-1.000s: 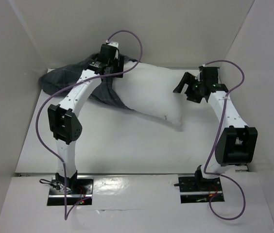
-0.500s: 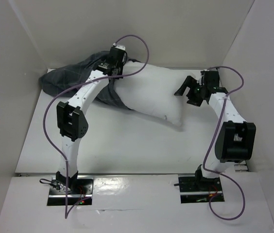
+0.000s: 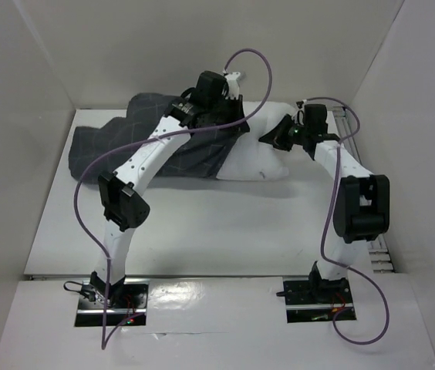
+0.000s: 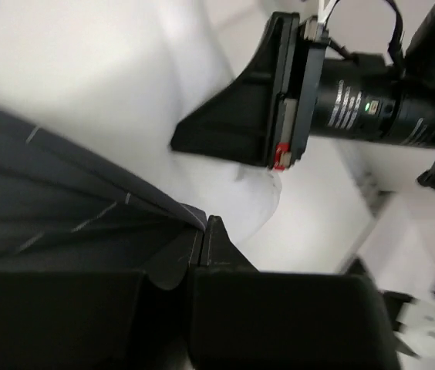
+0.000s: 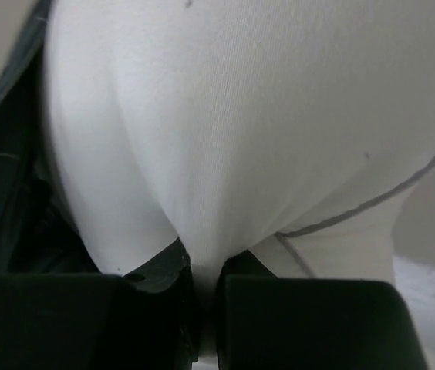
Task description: Put the pillow into the pillowcase
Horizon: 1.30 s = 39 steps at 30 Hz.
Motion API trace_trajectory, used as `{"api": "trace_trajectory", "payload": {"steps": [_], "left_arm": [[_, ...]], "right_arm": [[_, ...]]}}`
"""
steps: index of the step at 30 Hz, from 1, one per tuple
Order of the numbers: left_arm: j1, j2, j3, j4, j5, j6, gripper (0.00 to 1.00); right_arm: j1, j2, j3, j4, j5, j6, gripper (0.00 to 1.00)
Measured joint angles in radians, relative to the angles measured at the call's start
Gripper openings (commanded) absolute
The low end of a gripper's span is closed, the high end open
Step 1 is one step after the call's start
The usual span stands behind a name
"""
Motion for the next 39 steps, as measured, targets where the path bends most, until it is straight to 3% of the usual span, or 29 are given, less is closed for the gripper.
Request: {"api": "trace_trajectory", "payload": {"steps": [5,8,12,14,15,16,17,18,19,21,23,29,31,34,36,38,39], "left_arm": [[0.019,-0.071,-0.043,0.054,0.163,-0.112,0.0],[0.03,-0.139,-0.124,0.048,0.24,-0.147,0.0],[0.029,-0.215,-0.251,0.002,0.264,-0.158,0.0],[0.031,-0.217,-0.274,-0.04,0.253,-0.147,0.42],[0.032,-0.217,-0.282,-0.053,0.253,-0.143,0.55],[0.036,-0.217,-0.283,-0.062,0.254,-0.133,0.63],[0.039,-0.217,-0.275,-0.076,0.259,-0.13,0.69],[0.043,-0.217,-0.261,-0.091,0.264,-0.123,0.74],[0.053,-0.217,-0.238,-0.111,0.265,-0.11,0.74],[0.075,-0.217,-0.187,-0.143,0.256,-0.089,0.72],[0.106,-0.222,-0.151,-0.144,0.238,-0.065,0.68],[0.199,-0.241,-0.137,-0.162,0.073,0.023,0.52],[0.206,-0.233,-0.134,-0.174,0.014,0.046,0.36],[0.198,-0.2,-0.099,-0.192,-0.08,0.084,0.27],[0.19,-0.181,-0.092,-0.197,-0.14,0.105,0.27],[0.177,-0.167,-0.095,-0.193,-0.196,0.135,0.57],[0.168,-0.162,-0.1,-0.184,-0.221,0.149,0.66]], "right_arm": [[0.101,-0.232,-0.065,0.011,0.089,0.018,0.0],[0.2,-0.391,-0.204,0.097,0.152,0.043,0.0],[0.301,-0.463,-0.444,0.199,0.22,0.118,0.0],[0.34,-0.466,-0.549,0.192,0.245,0.154,0.0],[0.358,-0.473,-0.594,0.18,0.251,0.172,0.0],[0.373,-0.486,-0.625,0.163,0.254,0.184,0.0],[0.388,-0.506,-0.644,0.145,0.254,0.196,0.07],[0.401,-0.529,-0.647,0.131,0.257,0.201,0.25],[0.41,-0.556,-0.644,0.124,0.262,0.199,0.7],[0.418,-0.589,-0.618,0.07,0.277,0.176,0.91],[0.419,-0.604,-0.573,-0.002,0.304,0.138,0.99],[0.314,-0.645,-0.447,-0.203,0.36,0.039,0.99],[0.254,-0.655,-0.411,-0.237,0.375,0.017,0.99],[0.192,-0.657,-0.377,-0.269,0.383,-0.011,0.99],[0.166,-0.656,-0.373,-0.285,0.384,-0.023,0.99],[0.144,-0.654,-0.374,-0.309,0.379,-0.033,0.99],[0.129,-0.651,-0.375,-0.316,0.368,-0.036,0.99]]}}
